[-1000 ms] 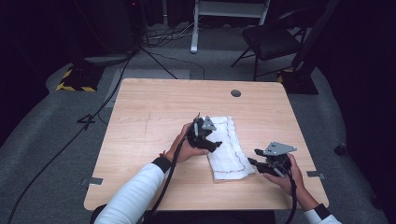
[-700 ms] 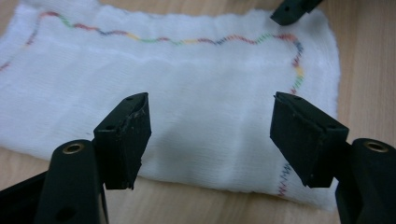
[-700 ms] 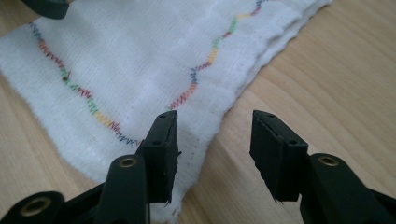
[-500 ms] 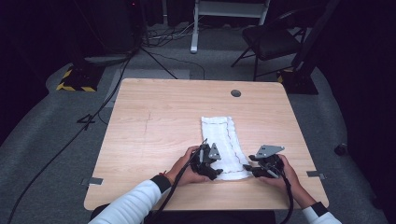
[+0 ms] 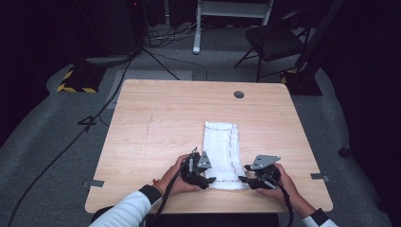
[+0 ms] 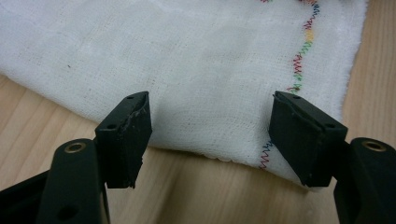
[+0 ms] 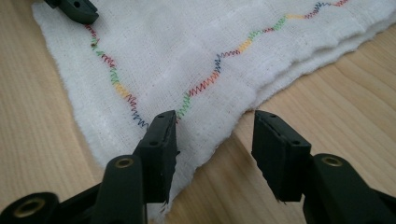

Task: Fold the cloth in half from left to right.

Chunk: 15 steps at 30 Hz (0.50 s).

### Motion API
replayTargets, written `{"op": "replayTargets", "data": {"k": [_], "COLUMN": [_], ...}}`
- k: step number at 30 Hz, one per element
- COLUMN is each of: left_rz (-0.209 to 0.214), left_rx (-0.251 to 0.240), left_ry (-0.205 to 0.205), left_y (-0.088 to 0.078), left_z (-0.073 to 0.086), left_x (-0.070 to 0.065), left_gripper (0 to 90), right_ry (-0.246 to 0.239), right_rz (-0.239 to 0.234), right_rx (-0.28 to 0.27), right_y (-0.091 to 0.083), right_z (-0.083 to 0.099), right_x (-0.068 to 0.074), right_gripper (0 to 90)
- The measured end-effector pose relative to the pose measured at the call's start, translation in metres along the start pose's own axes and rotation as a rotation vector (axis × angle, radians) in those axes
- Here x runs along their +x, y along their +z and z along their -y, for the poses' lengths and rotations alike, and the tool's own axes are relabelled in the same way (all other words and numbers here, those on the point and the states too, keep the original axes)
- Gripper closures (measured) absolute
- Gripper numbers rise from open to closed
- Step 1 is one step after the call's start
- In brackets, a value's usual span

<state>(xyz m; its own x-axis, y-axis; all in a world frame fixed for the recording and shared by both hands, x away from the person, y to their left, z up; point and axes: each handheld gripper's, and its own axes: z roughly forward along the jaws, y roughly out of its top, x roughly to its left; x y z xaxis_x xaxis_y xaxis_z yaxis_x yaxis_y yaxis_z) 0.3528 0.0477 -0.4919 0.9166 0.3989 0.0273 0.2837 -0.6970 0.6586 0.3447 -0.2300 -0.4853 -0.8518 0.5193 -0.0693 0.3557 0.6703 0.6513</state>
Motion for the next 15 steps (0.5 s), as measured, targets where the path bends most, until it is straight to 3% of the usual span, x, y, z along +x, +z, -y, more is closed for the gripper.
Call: {"op": "replayTargets", "data": {"k": [3,8,15], "left_rz": [-0.006,-0.011,-0.051], "left_rx": [0.012,-0.028,-0.057], "left_ry": [0.012,0.022,-0.032], "left_y": [-0.006,-0.019,-0.029], "left_z": [0.003,0.002,-0.004], "left_x": [-0.003,-0.002,0.024], "left_gripper": [29.9,26.9,24.3], "right_ry": [-0.02,-0.033,0.005], "right_rz": [-0.007,-0.008,0.034], "right_rx": [0.004,-0.026,-0.09], "right_y": [0.0,-0.004,-0.015], "right_z": [-0.002,-0.006,-0.013], "right_x": [0.006,0.005,-0.015], "right_gripper": [44.1,42.0,43.0]}}
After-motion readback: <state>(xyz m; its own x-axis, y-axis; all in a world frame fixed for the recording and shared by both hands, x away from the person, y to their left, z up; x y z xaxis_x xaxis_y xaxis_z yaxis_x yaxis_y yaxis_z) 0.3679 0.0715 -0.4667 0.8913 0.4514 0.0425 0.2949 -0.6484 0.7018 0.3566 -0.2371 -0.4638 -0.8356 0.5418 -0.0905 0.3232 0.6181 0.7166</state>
